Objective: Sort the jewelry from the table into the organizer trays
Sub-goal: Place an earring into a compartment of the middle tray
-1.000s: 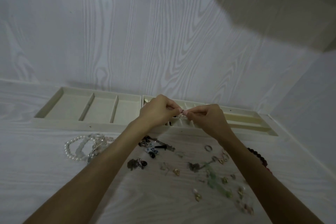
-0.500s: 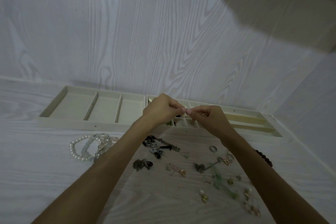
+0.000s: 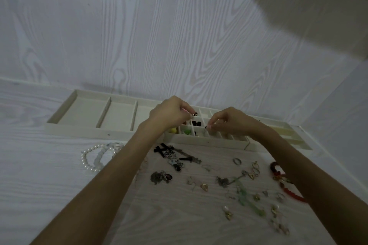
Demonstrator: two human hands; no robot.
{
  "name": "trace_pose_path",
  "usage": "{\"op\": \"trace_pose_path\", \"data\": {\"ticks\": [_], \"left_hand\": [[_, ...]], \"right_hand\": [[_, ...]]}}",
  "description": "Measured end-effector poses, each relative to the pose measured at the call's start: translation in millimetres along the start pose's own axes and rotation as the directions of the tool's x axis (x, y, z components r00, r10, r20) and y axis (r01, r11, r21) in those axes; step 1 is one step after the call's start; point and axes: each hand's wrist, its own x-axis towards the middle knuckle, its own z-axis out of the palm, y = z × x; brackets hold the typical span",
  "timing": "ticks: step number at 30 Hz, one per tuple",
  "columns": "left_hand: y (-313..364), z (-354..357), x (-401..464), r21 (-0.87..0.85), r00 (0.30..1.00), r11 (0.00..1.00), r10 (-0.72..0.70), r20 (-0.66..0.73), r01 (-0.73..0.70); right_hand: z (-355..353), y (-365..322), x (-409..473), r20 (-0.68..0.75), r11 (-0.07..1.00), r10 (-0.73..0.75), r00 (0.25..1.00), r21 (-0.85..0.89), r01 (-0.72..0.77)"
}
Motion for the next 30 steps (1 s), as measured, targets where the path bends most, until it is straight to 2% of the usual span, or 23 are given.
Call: {"op": "trace_pose_path", "data": {"ticks": [5, 11, 21, 30], "left_hand": [[1, 1, -2, 0.017, 1.0, 1.0, -0.017, 0.023, 0.016], [1, 1, -1, 0.029, 0.999, 0.999, -0.029, 0.025, 0.028], [5, 3, -6, 0.074, 0.999, 0.997, -0.028, 0.045, 0.025], [6, 3, -6, 0.109, 0.999, 0.994, -0.008, 0.045, 0.003]], "right_hand": [[10, -11, 21, 0.063, 0.97, 0.113, 0.992, -0.222, -0.097], [27, -13, 28, -0.081, 0.917, 0.151, 0.985, -0.361, -0.171], [35, -15, 25, -0.207, 0.883, 0.102, 0.973, -0.432, -0.184], [32, -16, 20, -0.18, 0.892, 0.07, 0.981, -0.428, -0.142]]}}
